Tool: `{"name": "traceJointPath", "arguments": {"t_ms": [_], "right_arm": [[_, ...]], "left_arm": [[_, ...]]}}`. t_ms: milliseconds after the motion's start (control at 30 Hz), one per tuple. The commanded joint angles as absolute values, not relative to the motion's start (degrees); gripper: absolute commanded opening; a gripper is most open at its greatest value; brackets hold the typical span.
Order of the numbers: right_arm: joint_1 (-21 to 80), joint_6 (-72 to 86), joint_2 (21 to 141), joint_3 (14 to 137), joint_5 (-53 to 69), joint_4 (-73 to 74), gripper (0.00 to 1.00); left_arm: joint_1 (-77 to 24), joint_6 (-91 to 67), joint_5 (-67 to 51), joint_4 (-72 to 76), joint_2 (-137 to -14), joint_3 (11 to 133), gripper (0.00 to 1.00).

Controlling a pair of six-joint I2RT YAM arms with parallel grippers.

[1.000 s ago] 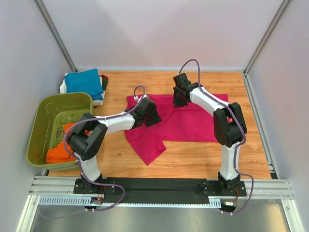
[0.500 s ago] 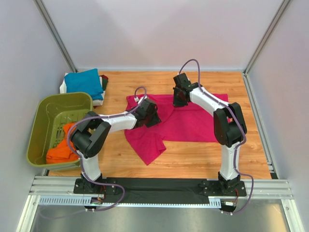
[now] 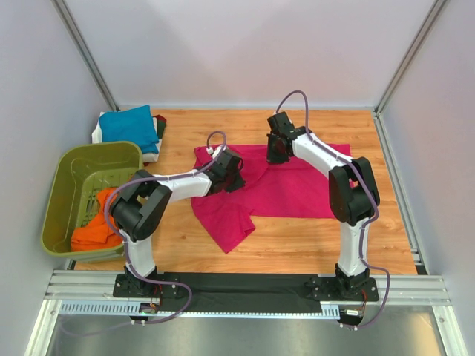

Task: Fold and stack the t-shirts
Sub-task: Fold the tshirt

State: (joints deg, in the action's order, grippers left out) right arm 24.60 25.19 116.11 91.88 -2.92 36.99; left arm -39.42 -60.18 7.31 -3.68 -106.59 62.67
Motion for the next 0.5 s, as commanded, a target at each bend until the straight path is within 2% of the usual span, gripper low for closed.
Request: {"name": "traceJointPath", "arguments": {"t_ms": [0,467], "right_arm": [[24.0,24.43,116.72,93.34,-2.99,35.25,0.0],[23.91,23.91,117.25,96.33,-2.72,35.77,0.0]], "left_arm": [[-39.73,-60.21,8.61,-3.77,-103.54,65.39,0.0],[-39.73,-59.94,13.53,-12.13,-90.1,65.04,0.0]]}}
